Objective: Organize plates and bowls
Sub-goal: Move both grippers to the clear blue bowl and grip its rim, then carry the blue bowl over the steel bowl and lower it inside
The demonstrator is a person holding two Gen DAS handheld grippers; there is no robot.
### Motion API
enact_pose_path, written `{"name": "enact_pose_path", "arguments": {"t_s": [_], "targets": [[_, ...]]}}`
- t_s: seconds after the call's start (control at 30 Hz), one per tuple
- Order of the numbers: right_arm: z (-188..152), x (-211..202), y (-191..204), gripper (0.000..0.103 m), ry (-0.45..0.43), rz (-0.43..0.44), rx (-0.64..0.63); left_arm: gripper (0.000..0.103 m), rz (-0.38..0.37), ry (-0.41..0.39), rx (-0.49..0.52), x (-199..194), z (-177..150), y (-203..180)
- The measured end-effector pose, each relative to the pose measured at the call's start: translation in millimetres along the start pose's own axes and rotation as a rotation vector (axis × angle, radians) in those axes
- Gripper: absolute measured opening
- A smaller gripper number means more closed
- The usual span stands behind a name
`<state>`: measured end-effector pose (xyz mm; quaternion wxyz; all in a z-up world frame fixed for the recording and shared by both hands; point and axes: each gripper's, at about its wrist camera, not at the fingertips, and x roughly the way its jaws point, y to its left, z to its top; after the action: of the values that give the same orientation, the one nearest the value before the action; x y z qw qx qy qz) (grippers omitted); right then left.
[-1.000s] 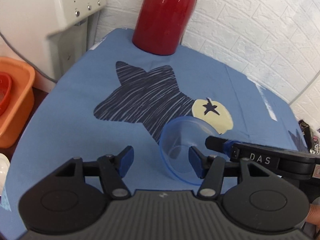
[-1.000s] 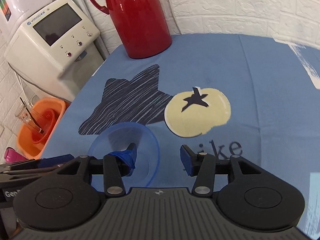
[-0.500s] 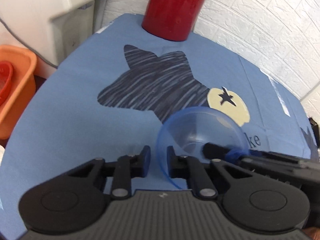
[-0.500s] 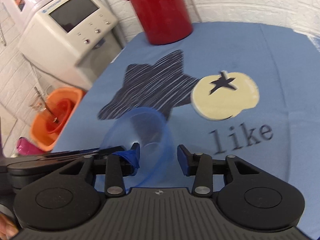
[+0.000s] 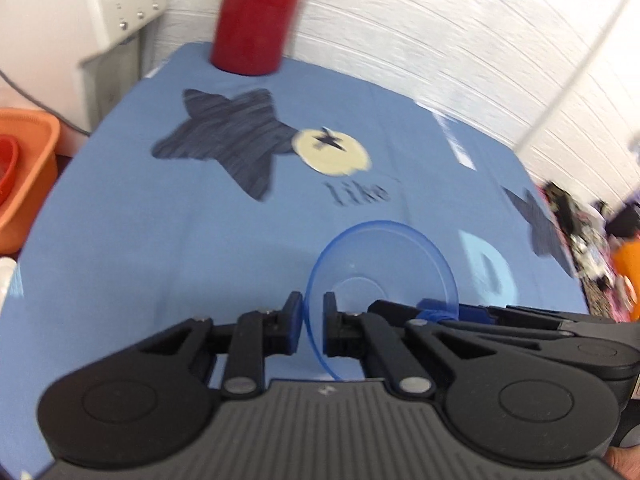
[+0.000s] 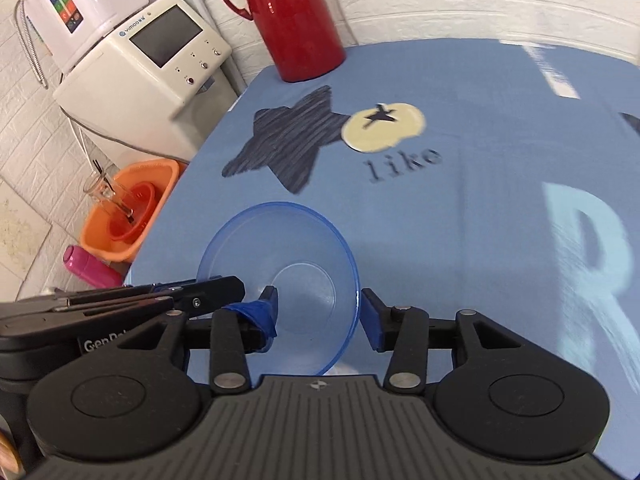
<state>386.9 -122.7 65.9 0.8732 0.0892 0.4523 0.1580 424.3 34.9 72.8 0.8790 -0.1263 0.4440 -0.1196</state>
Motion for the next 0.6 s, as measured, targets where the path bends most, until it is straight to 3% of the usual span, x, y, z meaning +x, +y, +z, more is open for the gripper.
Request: {"name": "enact_pose_path", "arguments": {"t_s": [0.23, 0.43, 0.6], "targets": [[-88.7, -86.9, -32.8, 0.03, -0.034, -0.11, 0.003, 0.0, -0.104, 0.034, 0.133, -36.0, -86.8, -79.0], [-144.1, -101.0, -58.7, 0.03, -0.024, -0.134, 0.047, 0.0, -0.109, 0.096, 0.187, -32.8, -148.0, -110.7], [-159.8, -102.1, -67.8, 0.028, -0.063, -0.097, 0.093, 0.001, -0.086, 0.093, 0.187, -31.3, -163.1, -111.8]]}}
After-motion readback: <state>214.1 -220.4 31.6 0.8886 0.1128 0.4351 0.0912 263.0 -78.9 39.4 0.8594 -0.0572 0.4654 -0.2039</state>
